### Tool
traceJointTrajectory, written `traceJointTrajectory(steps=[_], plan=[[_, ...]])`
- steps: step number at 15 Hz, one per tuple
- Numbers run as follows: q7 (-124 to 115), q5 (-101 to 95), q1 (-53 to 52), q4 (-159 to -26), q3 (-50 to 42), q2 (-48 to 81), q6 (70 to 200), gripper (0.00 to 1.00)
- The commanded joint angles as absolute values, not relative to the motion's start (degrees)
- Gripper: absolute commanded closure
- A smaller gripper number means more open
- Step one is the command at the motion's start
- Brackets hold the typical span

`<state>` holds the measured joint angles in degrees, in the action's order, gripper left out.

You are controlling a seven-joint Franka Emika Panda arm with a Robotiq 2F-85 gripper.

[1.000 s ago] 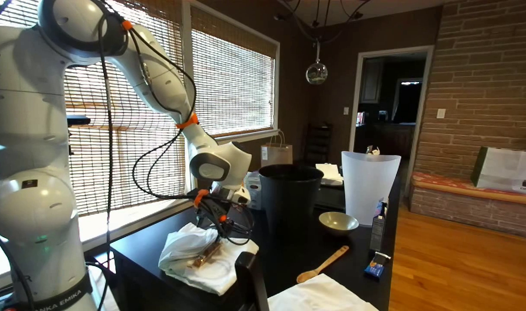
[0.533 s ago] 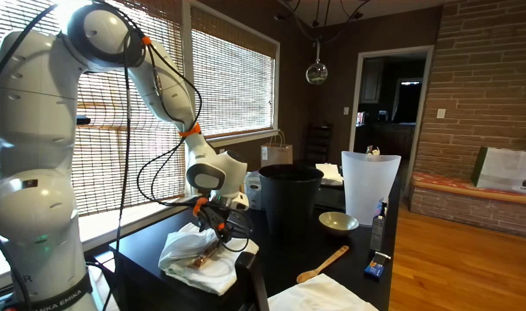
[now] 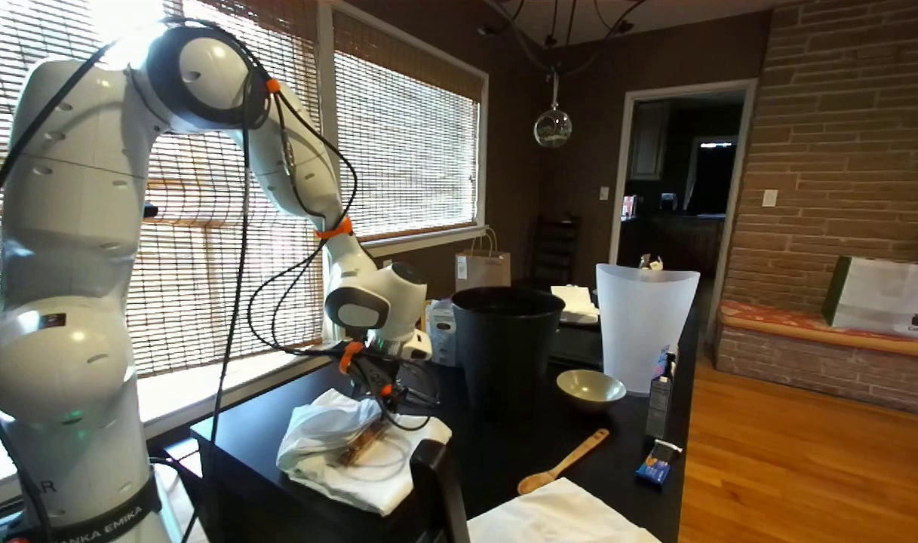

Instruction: Unfold the left white towel, then remove the brown sachet from the left towel

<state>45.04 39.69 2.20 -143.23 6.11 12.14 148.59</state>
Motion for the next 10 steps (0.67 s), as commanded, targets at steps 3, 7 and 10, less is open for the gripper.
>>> traceJointTrajectory(steps=[3,7,10], plan=[[47.6,41.9,2.8,-141.8,8.6,15.0,151.7,0.53],[47.0,41.6,3.1,-142.7,9.8,13.4,150.8,0.80],[46.2,41.3,2.7,-144.1,10.5,10.0,146.8,1.00]])
